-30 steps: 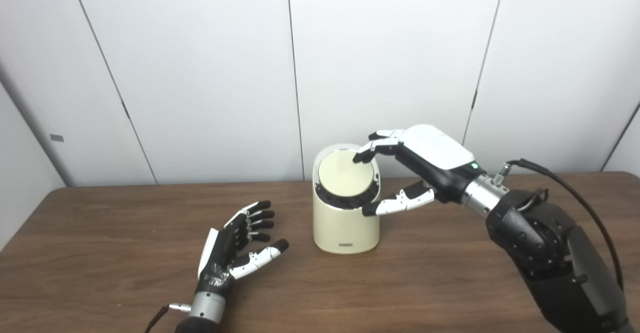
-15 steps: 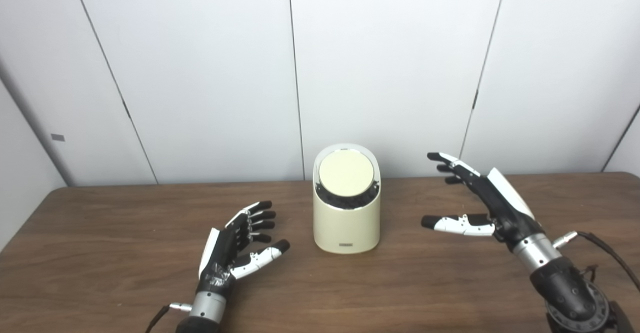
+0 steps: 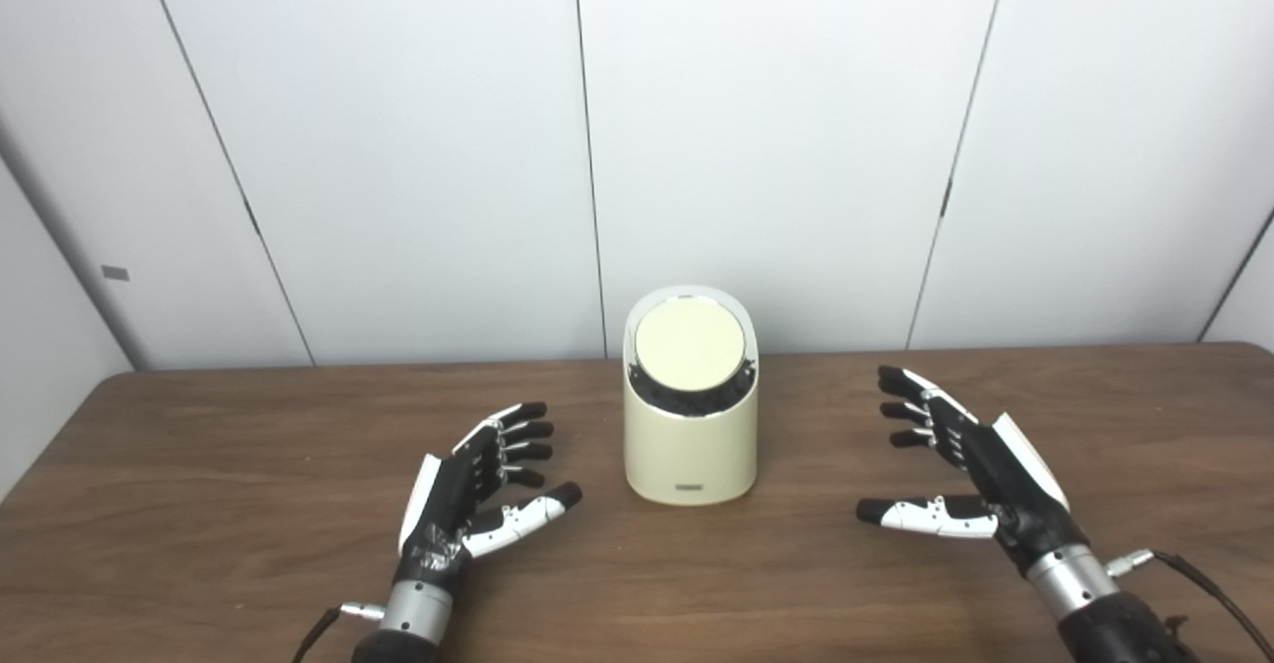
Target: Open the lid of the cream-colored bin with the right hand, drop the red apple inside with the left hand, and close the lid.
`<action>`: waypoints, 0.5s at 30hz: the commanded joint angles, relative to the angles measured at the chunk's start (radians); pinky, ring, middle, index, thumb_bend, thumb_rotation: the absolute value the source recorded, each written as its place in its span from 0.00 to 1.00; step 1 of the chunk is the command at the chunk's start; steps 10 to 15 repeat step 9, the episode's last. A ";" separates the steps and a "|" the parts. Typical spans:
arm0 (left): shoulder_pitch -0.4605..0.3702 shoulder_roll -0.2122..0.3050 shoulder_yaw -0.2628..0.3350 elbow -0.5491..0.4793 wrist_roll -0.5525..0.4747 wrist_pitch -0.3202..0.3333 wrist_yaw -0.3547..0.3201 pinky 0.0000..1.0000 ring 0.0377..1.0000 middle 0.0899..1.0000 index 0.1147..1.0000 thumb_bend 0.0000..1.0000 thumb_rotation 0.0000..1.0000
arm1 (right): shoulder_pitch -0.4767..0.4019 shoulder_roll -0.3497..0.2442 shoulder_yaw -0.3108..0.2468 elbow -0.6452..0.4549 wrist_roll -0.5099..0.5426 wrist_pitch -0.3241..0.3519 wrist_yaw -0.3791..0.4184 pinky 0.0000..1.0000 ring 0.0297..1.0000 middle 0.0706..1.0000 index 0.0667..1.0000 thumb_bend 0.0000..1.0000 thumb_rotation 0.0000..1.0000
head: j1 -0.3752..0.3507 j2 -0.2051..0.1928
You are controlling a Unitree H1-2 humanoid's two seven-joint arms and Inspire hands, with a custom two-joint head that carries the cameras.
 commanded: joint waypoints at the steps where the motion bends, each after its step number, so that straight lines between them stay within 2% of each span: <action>1: 0.012 -0.004 -0.002 -0.011 -0.009 -0.008 -0.001 0.61 0.70 0.74 0.78 0.80 0.19 | -0.022 0.007 -0.005 -0.008 0.022 -0.055 -0.025 0.72 0.84 0.89 0.89 0.76 0.22 | 0.001 0.001; 6: 0.016 0.000 0.001 -0.016 -0.023 -0.008 -0.011 0.62 0.71 0.74 0.78 0.80 0.18 | -0.027 0.028 0.004 0.032 0.025 -0.090 -0.040 0.73 0.84 0.88 0.88 0.76 0.23 | 0.000 0.004; 15: 0.017 0.009 0.000 -0.017 -0.026 -0.011 -0.020 0.63 0.72 0.74 0.78 0.80 0.19 | -0.032 0.038 0.014 0.030 0.010 -0.078 -0.046 0.73 0.83 0.87 0.88 0.76 0.24 | -0.001 0.005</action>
